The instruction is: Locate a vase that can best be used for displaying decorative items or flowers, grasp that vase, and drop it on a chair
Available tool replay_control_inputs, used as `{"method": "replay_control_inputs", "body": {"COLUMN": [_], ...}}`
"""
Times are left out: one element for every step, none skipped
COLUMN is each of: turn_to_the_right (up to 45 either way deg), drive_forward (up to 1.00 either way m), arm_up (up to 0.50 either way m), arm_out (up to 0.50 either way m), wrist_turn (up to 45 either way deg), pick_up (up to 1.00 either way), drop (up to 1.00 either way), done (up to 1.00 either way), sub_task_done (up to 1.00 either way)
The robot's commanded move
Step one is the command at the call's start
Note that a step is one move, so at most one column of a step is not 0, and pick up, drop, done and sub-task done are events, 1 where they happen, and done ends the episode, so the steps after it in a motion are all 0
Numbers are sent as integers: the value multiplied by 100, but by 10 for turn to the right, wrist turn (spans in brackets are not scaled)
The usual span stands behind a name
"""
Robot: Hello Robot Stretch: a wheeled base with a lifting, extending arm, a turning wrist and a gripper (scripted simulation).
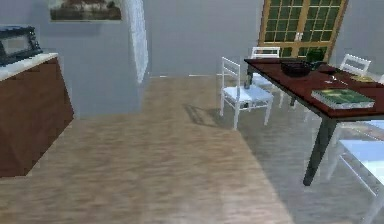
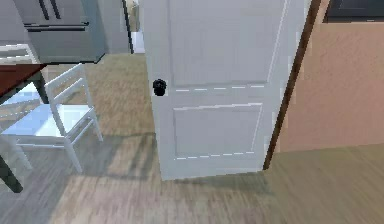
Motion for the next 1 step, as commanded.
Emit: {"method": "replay_control_inputs", "body": {"turn_to_the_right": [-30], "drive_forward": [0], "arm_up": [0], "arm_out": [0], "wrist_turn": [0], "pick_up": [0], "drop": [0], "done": [0], "sub_task_done": [0]}}
